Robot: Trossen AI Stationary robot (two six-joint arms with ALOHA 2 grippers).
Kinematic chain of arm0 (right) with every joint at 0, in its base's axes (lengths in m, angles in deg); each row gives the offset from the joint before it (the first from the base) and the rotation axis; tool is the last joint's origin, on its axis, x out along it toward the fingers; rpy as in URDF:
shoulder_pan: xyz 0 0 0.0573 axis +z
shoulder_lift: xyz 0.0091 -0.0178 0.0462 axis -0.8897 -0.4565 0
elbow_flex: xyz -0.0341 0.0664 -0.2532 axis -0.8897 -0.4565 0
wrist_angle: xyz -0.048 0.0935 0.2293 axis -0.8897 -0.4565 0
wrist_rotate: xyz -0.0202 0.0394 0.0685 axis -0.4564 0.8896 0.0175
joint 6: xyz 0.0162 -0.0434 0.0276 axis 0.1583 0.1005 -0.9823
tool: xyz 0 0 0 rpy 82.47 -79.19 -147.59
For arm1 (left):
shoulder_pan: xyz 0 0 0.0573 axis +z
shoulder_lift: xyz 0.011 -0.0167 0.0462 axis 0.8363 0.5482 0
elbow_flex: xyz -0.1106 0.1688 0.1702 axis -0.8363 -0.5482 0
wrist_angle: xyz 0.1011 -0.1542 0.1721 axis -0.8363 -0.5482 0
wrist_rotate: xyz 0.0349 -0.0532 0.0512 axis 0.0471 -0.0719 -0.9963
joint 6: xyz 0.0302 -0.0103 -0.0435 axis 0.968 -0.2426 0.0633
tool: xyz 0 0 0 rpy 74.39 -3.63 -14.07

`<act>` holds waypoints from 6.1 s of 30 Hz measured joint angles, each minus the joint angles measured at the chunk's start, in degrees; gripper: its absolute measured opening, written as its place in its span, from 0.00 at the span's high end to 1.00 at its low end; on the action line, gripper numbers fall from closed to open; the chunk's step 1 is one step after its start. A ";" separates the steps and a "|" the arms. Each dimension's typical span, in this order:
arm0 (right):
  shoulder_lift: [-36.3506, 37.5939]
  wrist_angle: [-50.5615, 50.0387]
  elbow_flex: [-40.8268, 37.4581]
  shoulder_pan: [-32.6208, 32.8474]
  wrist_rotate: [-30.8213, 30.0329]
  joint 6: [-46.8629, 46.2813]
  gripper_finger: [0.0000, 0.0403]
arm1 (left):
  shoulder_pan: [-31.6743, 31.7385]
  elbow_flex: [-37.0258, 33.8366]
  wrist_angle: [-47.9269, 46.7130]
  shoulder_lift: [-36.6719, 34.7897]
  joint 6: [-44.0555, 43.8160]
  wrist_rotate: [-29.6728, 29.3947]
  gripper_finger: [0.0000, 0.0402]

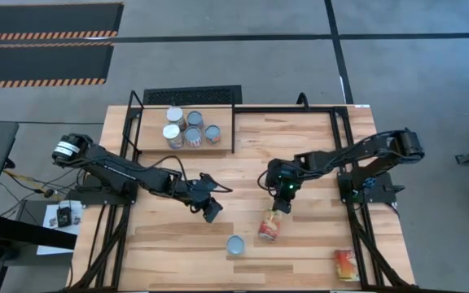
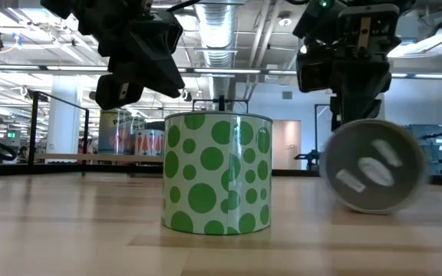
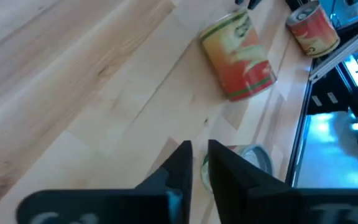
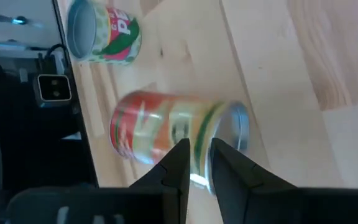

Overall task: Pick and place cans onto a shelf
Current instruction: Put the left large canned corn on the shelf

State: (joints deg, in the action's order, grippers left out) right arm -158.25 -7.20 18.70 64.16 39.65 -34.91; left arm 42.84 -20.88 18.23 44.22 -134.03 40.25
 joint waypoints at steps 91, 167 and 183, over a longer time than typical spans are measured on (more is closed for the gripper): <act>-0.38 -28.03 4.92 37.94 -17.64 -104.81 0.15 | 17.66 -7.59 8.01 -1.27 28.07 23.46 1.00; 11.57 6.02 16.79 -3.74 -21.18 19.82 0.31 | 16.41 43.06 -30.77 4.96 66.98 9.38 0.71; 11.54 8.58 16.67 -3.82 -22.26 19.05 0.10 | 16.58 43.10 -29.78 4.77 71.32 9.67 1.00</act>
State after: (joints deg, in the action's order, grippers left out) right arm -146.71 1.38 35.37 60.34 17.39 -15.86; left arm 59.42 22.22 -11.55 48.99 -62.71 49.92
